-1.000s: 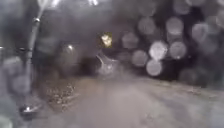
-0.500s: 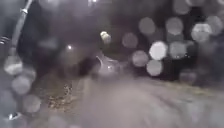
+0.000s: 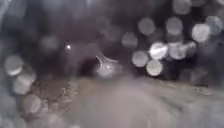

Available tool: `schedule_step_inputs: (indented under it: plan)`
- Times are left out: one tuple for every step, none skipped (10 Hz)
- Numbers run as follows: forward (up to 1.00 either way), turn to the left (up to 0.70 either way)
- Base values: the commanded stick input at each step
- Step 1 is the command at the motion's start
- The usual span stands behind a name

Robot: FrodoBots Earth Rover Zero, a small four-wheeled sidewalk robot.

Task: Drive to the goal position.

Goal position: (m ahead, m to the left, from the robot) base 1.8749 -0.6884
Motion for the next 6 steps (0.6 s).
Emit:
schedule_step_inputs:
  plan:
    - [0.7, 0.01]
    - [0.7, 0.14]
    - [0.7, 0.14]
    - [0.7, 0.14]
    - [0.7, 0.14]
    - [0.7, 0.14]
